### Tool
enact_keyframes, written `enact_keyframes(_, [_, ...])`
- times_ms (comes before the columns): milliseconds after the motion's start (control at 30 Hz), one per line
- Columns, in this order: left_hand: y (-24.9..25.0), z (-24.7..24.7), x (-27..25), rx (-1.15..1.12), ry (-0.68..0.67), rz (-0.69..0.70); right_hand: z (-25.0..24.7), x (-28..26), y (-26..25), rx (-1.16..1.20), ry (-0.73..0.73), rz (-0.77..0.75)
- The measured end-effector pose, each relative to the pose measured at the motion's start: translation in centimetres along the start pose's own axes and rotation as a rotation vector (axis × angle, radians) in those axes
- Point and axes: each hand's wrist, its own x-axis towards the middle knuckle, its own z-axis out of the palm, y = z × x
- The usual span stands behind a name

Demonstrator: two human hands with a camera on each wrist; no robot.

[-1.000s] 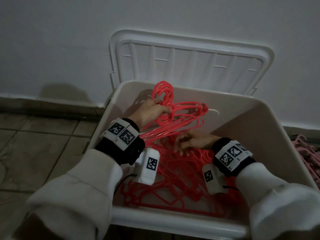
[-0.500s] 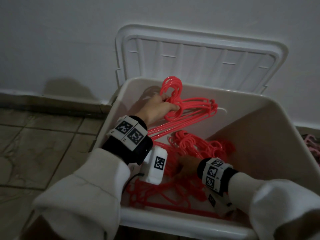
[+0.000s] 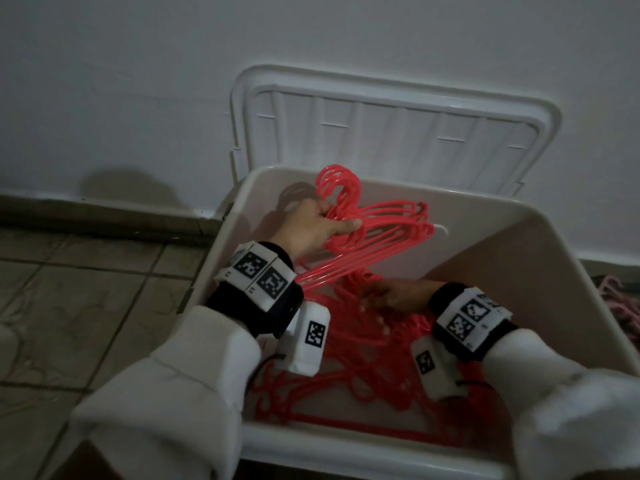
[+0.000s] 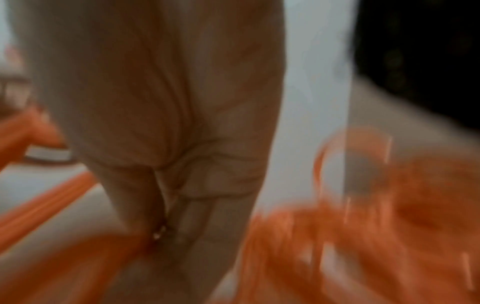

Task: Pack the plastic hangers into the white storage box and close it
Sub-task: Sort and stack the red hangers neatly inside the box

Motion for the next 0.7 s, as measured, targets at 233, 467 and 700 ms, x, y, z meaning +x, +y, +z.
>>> enact_keyframes(233, [0.1, -0.1, -0.1, -0.038, 0.018, 0.035, -3.1, -2.9, 2.3, 0.125, 0.222, 0.039])
enact_keyframes(467, [0.1, -0.3, 0.1, -0.113, 0.041, 0.087, -4.4, -4.6, 3.3, 0.050, 0.186, 0.150])
enact_keyframes(700, [0.0, -0.3, 0.3, -0.164, 0.066, 0.100, -5.3, -6.7, 2.0, 0.021, 0.093, 0.126])
